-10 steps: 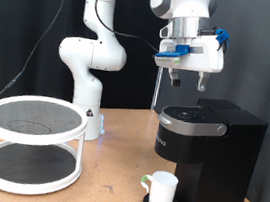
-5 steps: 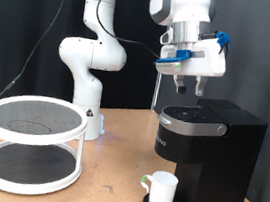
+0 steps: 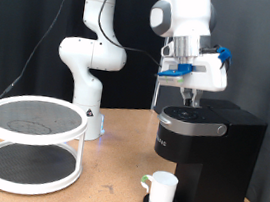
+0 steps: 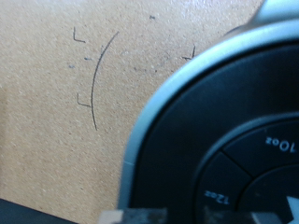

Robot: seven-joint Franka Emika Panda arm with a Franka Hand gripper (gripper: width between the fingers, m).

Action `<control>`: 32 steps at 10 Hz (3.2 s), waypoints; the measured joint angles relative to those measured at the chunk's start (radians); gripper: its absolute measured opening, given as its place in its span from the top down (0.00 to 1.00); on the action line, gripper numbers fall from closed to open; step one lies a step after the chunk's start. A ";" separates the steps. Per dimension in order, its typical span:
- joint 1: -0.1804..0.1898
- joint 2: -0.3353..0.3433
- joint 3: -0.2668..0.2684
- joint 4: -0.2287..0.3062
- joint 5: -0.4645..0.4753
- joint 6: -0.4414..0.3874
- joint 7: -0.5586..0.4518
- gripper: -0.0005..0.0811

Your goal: Make a cup of coffee with the keurig machine

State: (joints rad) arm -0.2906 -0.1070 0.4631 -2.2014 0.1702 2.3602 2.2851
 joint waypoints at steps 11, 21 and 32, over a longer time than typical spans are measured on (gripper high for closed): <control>0.013 -0.004 0.024 -0.062 0.023 0.066 -0.006 0.99; 0.000 -0.044 0.018 -0.102 0.059 0.062 0.002 0.99; -0.012 -0.030 0.005 -0.078 0.073 -0.004 0.017 0.99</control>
State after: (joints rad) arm -0.3022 -0.1372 0.4684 -2.2797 0.2431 2.3566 2.3021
